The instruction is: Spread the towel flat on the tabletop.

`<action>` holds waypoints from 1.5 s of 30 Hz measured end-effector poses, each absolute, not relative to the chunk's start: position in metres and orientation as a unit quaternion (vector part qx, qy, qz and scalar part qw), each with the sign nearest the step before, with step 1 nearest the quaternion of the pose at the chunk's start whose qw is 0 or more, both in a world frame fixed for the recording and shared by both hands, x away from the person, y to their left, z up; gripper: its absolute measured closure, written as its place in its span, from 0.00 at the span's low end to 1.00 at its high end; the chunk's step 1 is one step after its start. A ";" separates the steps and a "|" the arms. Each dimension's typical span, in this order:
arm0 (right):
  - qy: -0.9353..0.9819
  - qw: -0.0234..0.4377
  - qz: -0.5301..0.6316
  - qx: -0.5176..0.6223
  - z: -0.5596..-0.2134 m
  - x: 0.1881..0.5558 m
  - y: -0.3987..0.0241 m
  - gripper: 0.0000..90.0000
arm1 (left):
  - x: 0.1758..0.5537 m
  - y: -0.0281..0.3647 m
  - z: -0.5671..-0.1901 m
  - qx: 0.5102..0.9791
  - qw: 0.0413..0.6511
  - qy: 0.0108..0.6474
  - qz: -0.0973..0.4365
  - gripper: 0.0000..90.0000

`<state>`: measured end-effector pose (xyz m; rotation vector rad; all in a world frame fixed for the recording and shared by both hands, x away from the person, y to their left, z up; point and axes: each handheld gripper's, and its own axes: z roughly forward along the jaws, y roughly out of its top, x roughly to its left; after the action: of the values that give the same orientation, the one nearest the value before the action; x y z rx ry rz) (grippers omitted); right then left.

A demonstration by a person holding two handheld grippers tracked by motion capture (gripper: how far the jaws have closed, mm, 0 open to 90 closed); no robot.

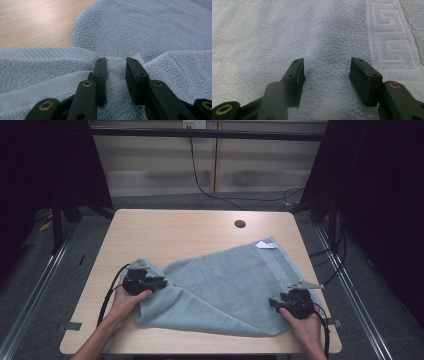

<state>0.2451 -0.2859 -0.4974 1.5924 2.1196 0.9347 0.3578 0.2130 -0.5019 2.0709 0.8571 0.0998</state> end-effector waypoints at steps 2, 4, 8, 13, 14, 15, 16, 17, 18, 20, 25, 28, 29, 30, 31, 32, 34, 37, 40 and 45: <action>0.749 0.163 0.325 0.553 -0.497 0.250 -0.284 0.48 | 0.353 0.213 -0.502 0.838 0.429 0.334 0.045 0.79; 0.752 0.171 0.321 0.550 -0.498 0.258 -0.282 0.47 | 0.346 0.213 -0.502 0.839 0.427 0.334 0.051 0.79; 0.759 0.182 0.317 0.539 -0.501 0.282 -0.278 0.43 | 0.334 0.220 -0.503 0.836 0.433 0.336 0.040 0.79; 0.765 0.185 0.329 0.522 -0.505 0.327 -0.264 0.32 | 0.322 0.227 -0.503 0.835 0.438 0.333 0.022 0.77; 0.766 0.185 0.331 0.519 -0.506 0.335 -0.261 0.31 | 0.319 0.227 -0.502 0.835 0.438 0.332 0.018 0.76; 0.765 0.182 0.330 0.521 -0.506 0.342 -0.257 0.30 | 0.315 0.227 -0.502 0.838 0.436 0.328 0.016 0.75; 0.766 0.183 0.332 0.520 -0.507 0.351 -0.253 0.29 | 0.312 0.227 -0.501 0.839 0.436 0.325 0.014 0.74; 0.766 0.180 0.331 0.521 -0.507 0.355 -0.250 0.27 | 0.309 0.227 -0.501 0.843 0.435 0.317 0.011 0.73; 0.769 0.182 0.330 0.516 -0.507 0.361 -0.247 0.27 | 0.306 0.226 -0.500 0.846 0.432 0.314 0.010 0.72; 0.776 0.183 0.322 0.511 -0.507 0.374 -0.238 0.26 | 0.303 0.225 -0.498 0.850 0.426 0.311 0.003 0.71; 0.782 0.173 0.319 0.507 -0.504 0.386 -0.232 0.30 | 0.294 0.218 -0.496 0.858 0.421 0.295 -0.004 0.71; 0.775 0.155 0.353 0.501 -0.497 0.378 -0.233 0.33 | 0.293 0.217 -0.496 0.860 0.420 0.290 -0.002 0.70; 0.775 0.157 0.358 0.496 -0.493 0.371 -0.232 0.32 | 0.293 0.217 -0.496 0.861 0.419 0.288 0.002 0.72; 0.776 0.153 0.362 0.494 -0.490 0.365 -0.232 0.31 | 0.293 0.217 -0.496 0.863 0.416 0.287 0.006 0.74; 0.778 0.148 0.361 0.492 -0.489 0.361 -0.231 0.31 | 0.293 0.217 -0.496 0.864 0.414 0.286 0.009 0.75; 0.782 0.143 0.362 0.487 -0.488 0.354 -0.231 0.32 | 0.293 0.216 -0.496 0.865 0.413 0.285 0.012 0.77; 0.789 0.141 0.360 0.476 -0.485 0.339 -0.229 0.32 | 0.292 0.215 -0.496 0.867 0.411 0.279 0.015 0.83; 0.797 0.126 0.373 0.458 -0.481 0.313 -0.225 0.32 | 0.293 0.214 -0.496 0.868 0.410 0.280 0.013 0.91; 0.803 0.116 0.376 0.447 -0.477 0.291 -0.222 0.33 | 0.293 0.213 -0.498 0.866 0.414 0.280 0.009 0.97; 0.808 0.102 0.377 0.441 -0.481 0.257 -0.215 0.34 | 0.294 0.213 -0.498 0.865 0.415 0.281 0.006 0.97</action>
<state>0.2571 -0.2153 -0.4812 1.3033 2.3846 1.1135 0.2942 0.2125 -0.4982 2.1736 0.7049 0.0145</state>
